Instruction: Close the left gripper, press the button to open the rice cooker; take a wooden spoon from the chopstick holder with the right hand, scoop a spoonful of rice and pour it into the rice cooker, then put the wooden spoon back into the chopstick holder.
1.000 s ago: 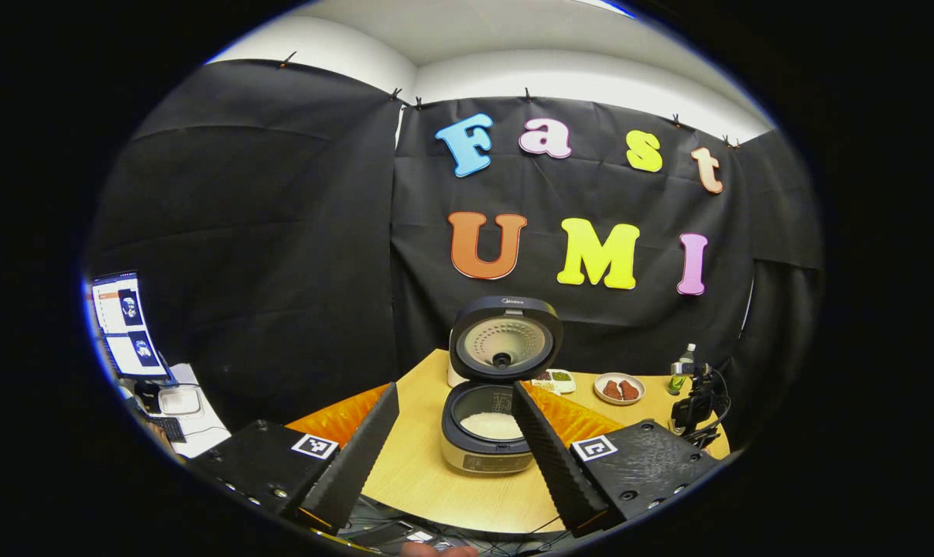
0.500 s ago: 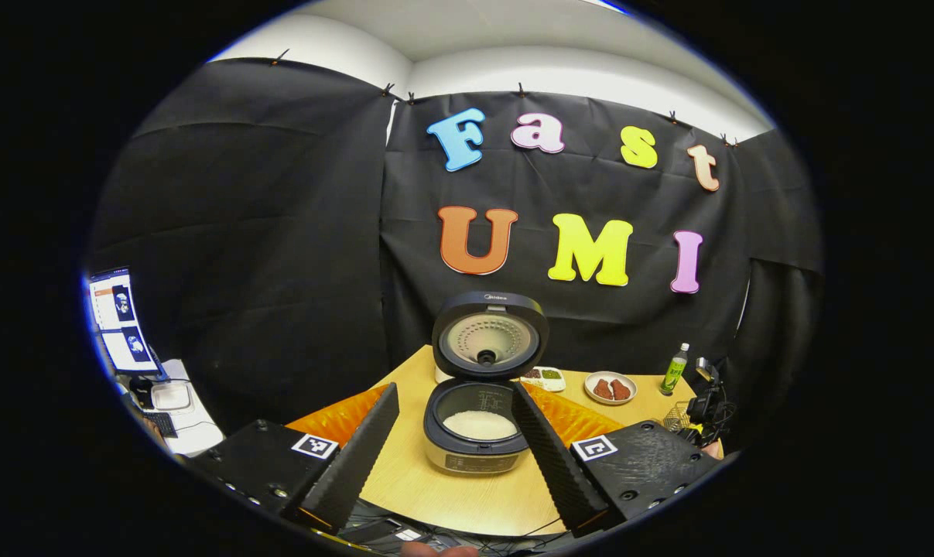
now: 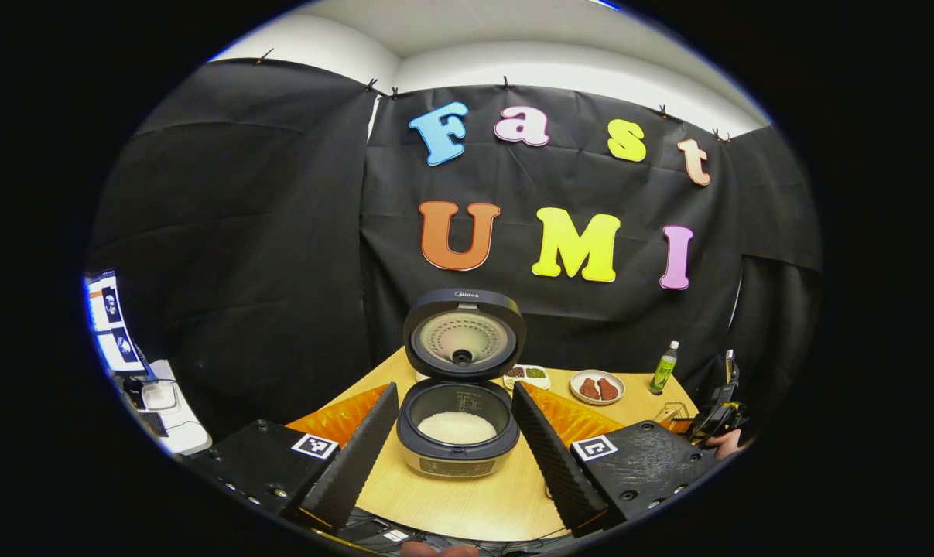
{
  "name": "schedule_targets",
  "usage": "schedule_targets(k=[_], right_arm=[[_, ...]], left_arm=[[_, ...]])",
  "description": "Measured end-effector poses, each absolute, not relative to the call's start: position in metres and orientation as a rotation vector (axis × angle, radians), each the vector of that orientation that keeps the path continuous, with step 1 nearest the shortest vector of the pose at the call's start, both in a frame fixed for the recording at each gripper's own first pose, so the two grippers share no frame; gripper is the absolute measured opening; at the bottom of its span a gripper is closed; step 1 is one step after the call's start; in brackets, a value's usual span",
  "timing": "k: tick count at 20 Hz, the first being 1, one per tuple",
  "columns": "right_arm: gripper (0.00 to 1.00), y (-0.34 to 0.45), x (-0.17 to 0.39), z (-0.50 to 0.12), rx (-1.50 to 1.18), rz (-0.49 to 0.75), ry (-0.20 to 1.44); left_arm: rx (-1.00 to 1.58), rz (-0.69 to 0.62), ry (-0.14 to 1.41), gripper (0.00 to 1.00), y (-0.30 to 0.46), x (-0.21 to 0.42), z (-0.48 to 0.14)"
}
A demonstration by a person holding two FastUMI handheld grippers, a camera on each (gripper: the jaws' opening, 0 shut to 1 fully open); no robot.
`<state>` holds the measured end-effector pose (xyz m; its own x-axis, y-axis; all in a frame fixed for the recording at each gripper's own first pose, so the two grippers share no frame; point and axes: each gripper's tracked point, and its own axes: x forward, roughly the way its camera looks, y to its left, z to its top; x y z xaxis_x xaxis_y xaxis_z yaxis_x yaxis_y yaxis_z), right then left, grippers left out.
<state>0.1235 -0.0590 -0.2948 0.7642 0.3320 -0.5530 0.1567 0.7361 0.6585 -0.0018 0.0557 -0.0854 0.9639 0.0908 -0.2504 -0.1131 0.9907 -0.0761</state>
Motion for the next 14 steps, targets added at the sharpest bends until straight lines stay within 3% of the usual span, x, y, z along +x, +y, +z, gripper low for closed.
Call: schedule_targets(k=[7, 14], right_arm=[[0.1, -0.064, 0.137, -0.252, 0.82, 0.138, 0.66], [0.1, 0.007, 0.172, -0.204, 0.856, 0.271, 0.654]], left_arm=[[-0.091, 0.141, 0.242, 0.95, 0.062, 0.001, -0.087], [-0.061, 0.228, 0.242, 0.95, 0.092, -0.024, -0.089]])
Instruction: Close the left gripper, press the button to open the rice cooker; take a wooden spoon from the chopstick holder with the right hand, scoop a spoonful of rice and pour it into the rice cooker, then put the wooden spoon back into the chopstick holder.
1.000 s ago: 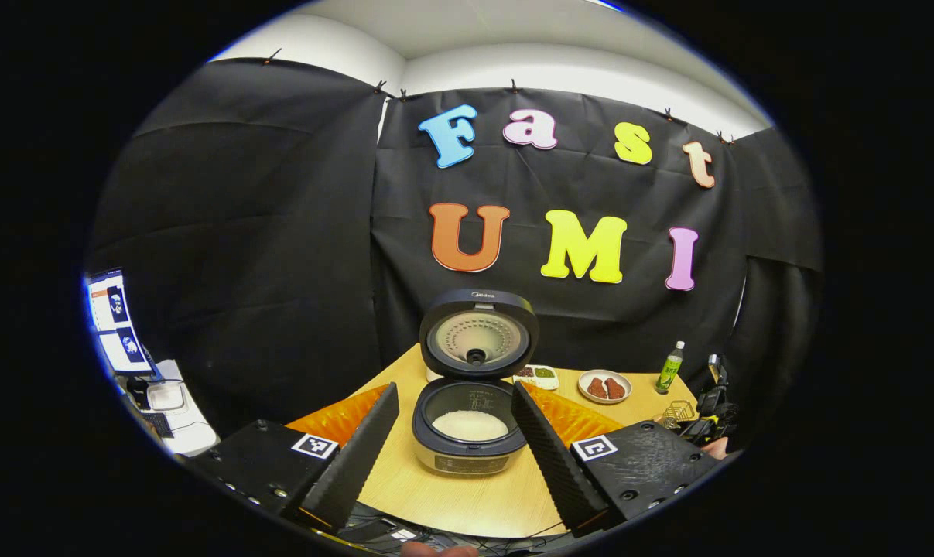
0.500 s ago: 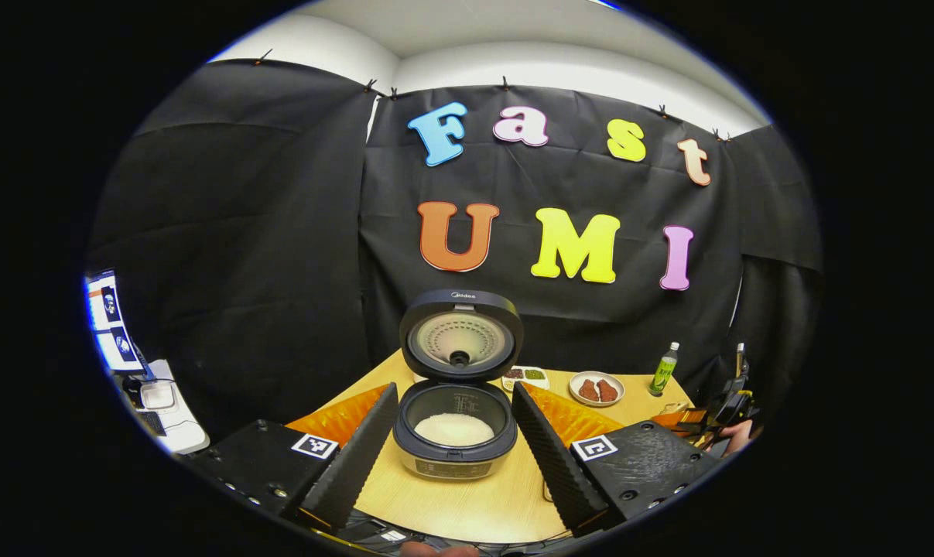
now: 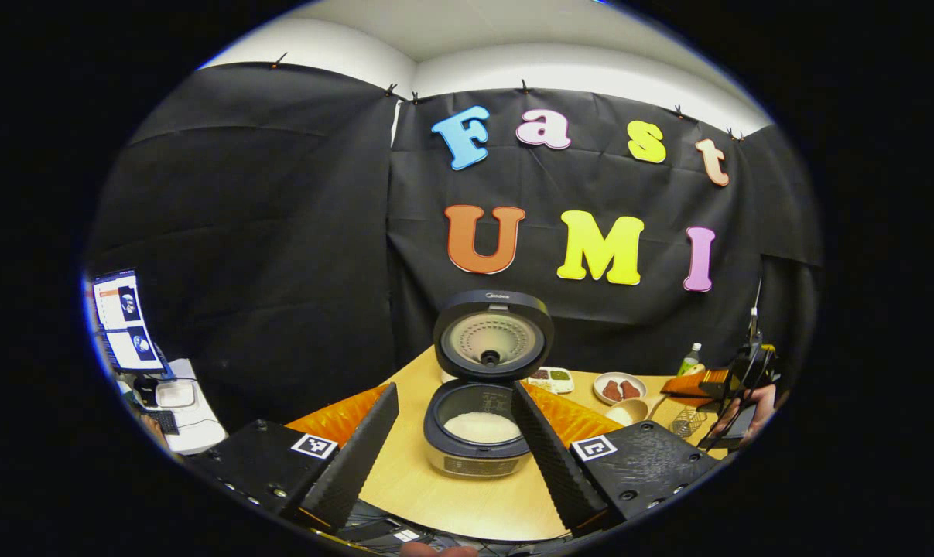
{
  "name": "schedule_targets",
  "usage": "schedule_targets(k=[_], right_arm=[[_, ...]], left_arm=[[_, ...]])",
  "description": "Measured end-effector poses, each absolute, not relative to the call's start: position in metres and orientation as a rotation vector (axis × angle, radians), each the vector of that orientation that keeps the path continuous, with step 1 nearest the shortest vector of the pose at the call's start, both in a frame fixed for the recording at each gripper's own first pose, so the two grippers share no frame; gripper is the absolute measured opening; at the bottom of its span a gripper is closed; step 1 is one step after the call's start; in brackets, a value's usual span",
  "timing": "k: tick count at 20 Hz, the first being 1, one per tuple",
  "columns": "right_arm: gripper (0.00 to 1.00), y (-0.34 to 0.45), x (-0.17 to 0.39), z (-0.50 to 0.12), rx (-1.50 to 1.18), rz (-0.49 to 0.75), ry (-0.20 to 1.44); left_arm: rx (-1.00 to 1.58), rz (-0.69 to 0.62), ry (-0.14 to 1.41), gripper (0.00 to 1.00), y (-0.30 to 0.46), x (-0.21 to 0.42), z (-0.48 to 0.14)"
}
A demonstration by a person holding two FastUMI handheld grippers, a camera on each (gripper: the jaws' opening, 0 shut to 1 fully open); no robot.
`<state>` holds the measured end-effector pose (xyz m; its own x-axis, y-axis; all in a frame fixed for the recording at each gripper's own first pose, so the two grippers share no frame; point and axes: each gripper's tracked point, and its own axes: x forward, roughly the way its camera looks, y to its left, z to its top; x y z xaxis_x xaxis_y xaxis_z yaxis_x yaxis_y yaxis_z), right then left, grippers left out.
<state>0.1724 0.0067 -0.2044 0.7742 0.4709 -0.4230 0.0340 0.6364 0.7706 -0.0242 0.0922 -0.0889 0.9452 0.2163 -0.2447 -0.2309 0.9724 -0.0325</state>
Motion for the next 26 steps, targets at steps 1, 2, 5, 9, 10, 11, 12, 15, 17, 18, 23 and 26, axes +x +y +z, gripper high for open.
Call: schedule_targets(k=[1, 2, 5, 9, 10, 11, 12, 15, 17, 18, 23, 26], right_arm=[[0.1, 0.022, 0.179, -0.2, 0.847, 0.299, 0.659], [0.1, 0.039, 0.188, -0.194, 0.834, 0.324, 0.664], [0.1, 0.09, 0.208, -0.181, 0.772, 0.404, 0.666], [0.1, 0.144, 0.234, -0.173, 0.638, 0.461, 0.651], [0.1, 0.156, 0.241, -0.174, 0.6, 0.471, 0.641], [0.1, 0.166, 0.248, -0.175, 0.556, 0.477, 0.634], [0.1, 0.174, 0.254, -0.178, 0.513, 0.48, 0.626], [0.1, 0.191, 0.262, -0.186, 0.376, 0.483, 0.602], [0.1, 0.2, 0.263, -0.19, 0.29, 0.49, 0.575], [0.1, 0.204, 0.262, -0.191, 0.253, 0.497, 0.566], [0.1, 0.219, 0.259, -0.201, 0.106, 0.519, 0.549], [0.1, 0.221, 0.26, -0.205, 0.015, 0.518, 0.519]], left_arm=[[-0.055, 0.239, 0.244, 0.95, 0.096, -0.029, -0.09], [-0.053, 0.251, 0.244, 0.94, 0.097, -0.036, -0.088], [-0.062, 0.283, 0.237, 0.94, 0.103, -0.051, -0.085], [-0.063, 0.342, 0.235, 0.94, 0.114, -0.066, -0.089], [-0.065, 0.358, 0.235, 0.94, 0.118, -0.072, -0.09], [-0.069, 0.375, 0.237, 0.95, 0.122, -0.077, -0.09], [-0.074, 0.389, 0.236, 0.95, 0.127, -0.083, -0.091], [-0.082, 0.421, 0.249, 0.95, 0.132, -0.093, -0.094], [-0.082, 0.44, 0.249, 0.95, 0.137, -0.098, -0.094], [-0.083, 0.448, 0.248, 0.94, 0.139, -0.101, -0.092], [-0.081, 0.472, 0.247, 0.95, 0.144, -0.112, -0.092], [-0.085, 0.471, 0.252, 0.95, 0.142, -0.114, -0.092]])
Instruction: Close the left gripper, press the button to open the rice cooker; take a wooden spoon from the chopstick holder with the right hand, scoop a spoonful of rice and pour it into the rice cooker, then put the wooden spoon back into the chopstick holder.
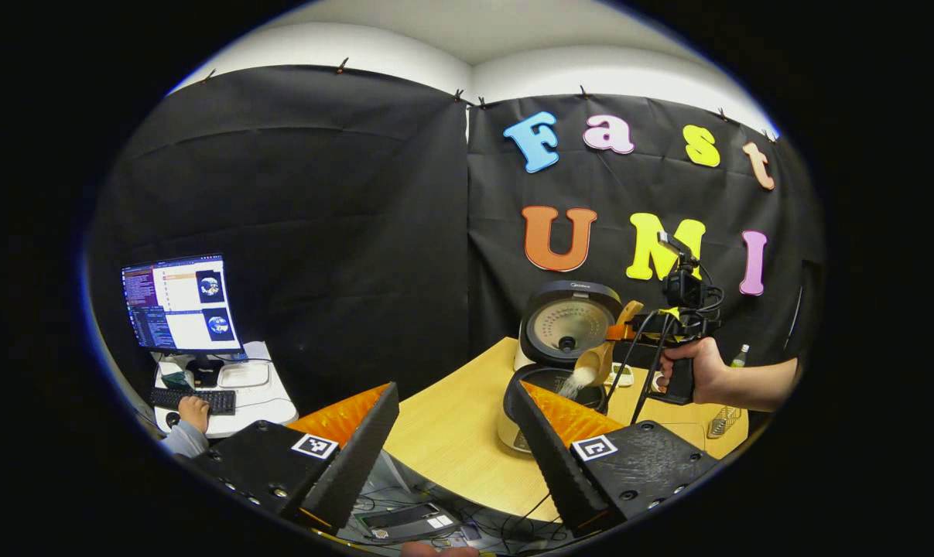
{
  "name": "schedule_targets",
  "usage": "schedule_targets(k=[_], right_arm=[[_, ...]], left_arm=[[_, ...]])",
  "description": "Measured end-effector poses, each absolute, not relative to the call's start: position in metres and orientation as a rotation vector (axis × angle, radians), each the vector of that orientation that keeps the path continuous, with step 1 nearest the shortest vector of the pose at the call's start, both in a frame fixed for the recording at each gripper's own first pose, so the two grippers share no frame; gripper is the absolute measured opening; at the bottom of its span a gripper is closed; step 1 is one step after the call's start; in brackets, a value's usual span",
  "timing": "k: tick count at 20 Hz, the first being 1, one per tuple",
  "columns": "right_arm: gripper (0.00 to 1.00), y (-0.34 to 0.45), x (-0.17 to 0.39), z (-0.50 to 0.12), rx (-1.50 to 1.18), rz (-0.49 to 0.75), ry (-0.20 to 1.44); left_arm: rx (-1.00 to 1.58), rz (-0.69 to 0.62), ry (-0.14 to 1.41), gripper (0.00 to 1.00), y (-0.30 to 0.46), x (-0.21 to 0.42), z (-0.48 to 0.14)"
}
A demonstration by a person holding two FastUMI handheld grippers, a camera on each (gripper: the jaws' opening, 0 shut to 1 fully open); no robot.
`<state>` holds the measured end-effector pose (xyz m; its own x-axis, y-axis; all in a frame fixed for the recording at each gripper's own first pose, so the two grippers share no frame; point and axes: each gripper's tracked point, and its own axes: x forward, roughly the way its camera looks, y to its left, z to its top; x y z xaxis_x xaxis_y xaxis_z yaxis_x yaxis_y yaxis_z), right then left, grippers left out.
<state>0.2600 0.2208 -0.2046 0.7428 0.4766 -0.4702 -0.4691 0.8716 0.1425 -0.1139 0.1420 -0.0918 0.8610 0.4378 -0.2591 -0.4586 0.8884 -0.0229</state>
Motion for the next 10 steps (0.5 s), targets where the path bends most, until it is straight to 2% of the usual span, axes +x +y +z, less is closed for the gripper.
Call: schedule_targets(k=[10], right_arm=[[0.1, 0.252, 0.244, -0.185, -0.304, 0.621, 0.353]], left_arm=[[-0.095, 0.487, 0.243, 0.95, 0.142, -0.119, -0.088]])
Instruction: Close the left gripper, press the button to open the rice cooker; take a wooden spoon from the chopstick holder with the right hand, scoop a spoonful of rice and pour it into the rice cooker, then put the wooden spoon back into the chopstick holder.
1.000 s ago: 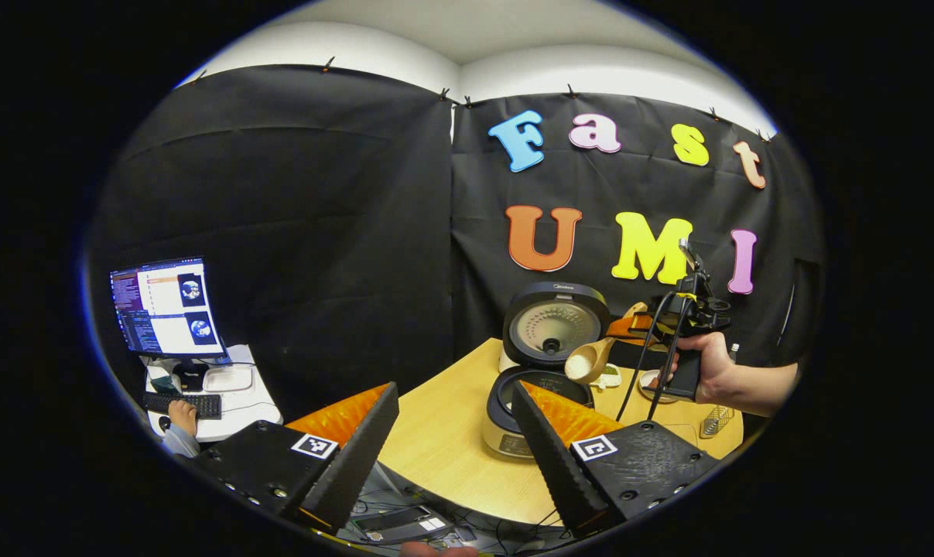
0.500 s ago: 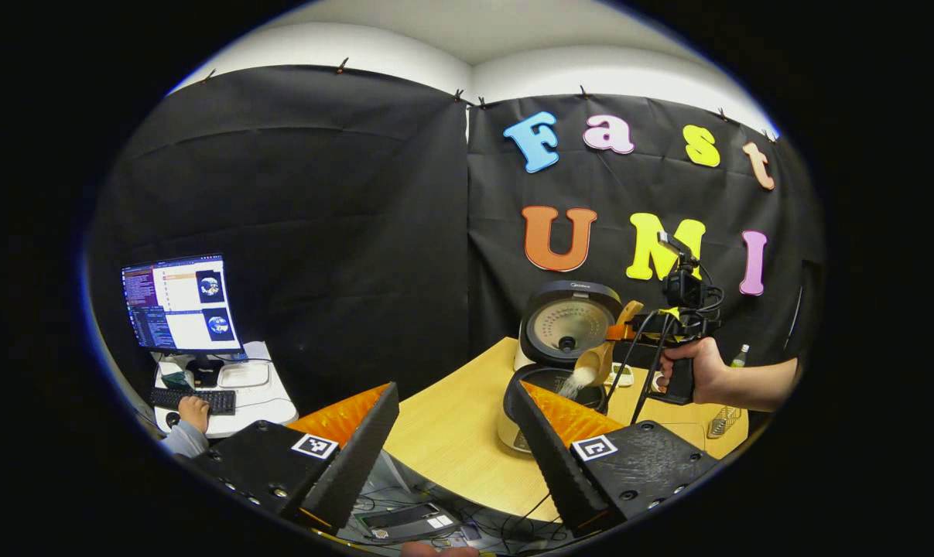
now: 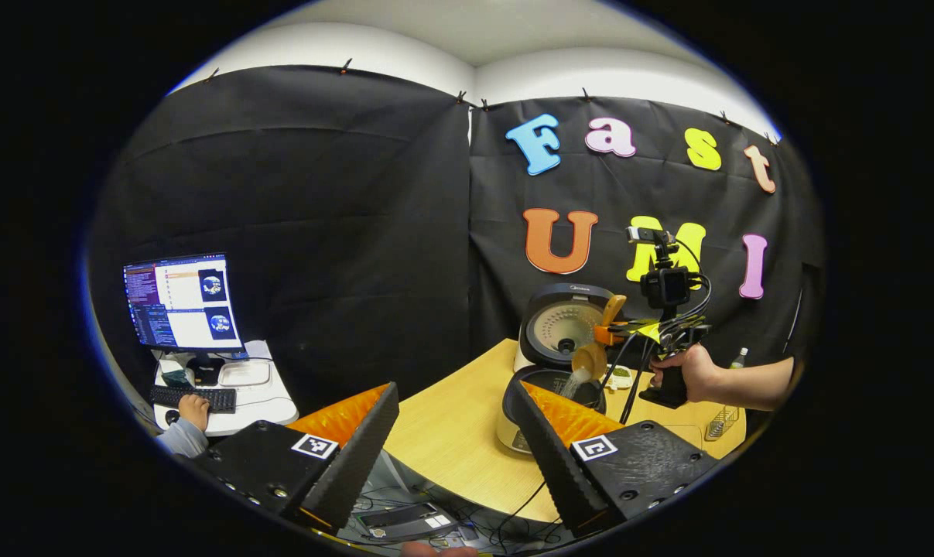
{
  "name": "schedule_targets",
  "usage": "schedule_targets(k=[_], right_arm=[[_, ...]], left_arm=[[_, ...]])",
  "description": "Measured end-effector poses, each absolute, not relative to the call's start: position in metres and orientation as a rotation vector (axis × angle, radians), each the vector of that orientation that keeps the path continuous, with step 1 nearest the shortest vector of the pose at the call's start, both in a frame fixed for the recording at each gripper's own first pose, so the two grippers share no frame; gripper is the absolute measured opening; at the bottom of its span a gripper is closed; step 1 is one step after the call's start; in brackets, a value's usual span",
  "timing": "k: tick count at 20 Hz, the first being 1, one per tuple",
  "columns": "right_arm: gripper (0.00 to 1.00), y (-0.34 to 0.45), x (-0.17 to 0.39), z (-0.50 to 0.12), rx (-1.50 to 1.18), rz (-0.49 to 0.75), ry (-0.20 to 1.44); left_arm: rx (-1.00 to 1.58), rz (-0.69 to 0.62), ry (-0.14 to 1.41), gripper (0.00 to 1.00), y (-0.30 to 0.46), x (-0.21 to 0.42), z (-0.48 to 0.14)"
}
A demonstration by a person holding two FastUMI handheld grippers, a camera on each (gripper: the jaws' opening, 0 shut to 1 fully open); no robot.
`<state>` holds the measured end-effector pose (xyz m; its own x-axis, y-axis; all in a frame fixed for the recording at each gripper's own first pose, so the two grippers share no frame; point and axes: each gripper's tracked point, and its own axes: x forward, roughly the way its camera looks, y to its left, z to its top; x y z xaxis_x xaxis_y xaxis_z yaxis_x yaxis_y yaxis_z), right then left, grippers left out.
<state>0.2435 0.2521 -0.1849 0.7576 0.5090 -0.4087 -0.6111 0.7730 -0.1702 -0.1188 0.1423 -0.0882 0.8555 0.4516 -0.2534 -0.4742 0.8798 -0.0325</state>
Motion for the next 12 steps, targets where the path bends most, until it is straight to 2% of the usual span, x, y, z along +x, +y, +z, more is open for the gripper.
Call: schedule_targets(k=[7, 12], right_arm=[[0.1, 0.282, 0.228, -0.177, -0.512, 0.702, 0.249], [0.1, 0.288, 0.221, -0.171, -0.548, 0.738, 0.215]], left_arm=[[-0.103, 0.501, 0.244, 0.95, 0.144, -0.119, -0.089], [-0.102, 0.487, 0.246, 0.95, 0.141, -0.116, -0.089]])
